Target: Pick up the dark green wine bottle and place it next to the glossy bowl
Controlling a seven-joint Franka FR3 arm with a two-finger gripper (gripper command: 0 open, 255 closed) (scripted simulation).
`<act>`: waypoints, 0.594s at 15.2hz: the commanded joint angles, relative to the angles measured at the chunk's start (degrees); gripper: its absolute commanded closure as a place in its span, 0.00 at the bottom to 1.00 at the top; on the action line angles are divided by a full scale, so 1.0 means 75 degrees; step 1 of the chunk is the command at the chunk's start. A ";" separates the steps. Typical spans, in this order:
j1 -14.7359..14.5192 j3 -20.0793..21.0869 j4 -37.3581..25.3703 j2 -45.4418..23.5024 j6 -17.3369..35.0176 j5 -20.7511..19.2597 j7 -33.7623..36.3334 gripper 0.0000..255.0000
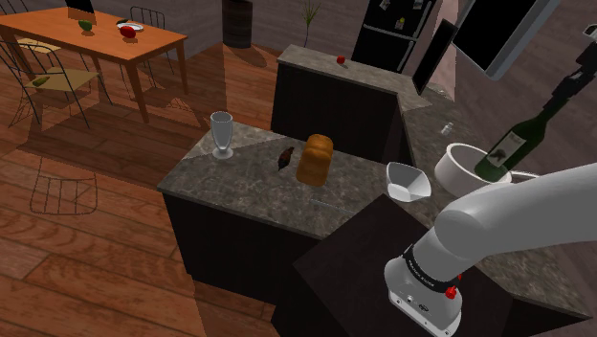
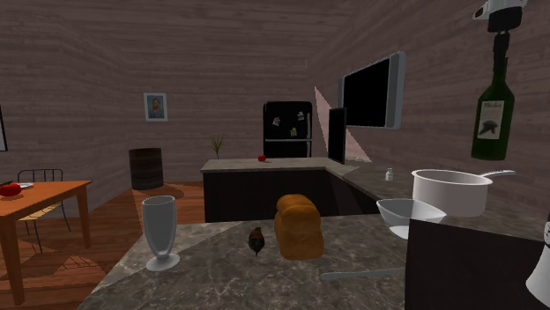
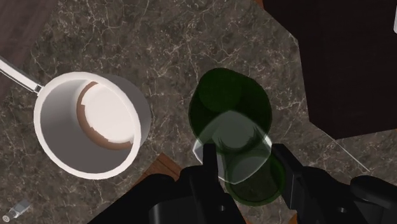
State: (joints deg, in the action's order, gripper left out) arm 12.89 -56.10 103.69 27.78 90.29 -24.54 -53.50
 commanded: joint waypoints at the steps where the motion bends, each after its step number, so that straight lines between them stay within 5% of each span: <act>1: 0.0040 -0.0012 0.0226 0.0065 0.0179 -0.0055 0.0041 1.00; 9: 0.0168 -0.0130 0.1128 0.0261 0.0924 -0.0264 0.0205 1.00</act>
State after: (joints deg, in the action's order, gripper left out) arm 14.05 -56.84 111.34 29.59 96.45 -26.31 -52.05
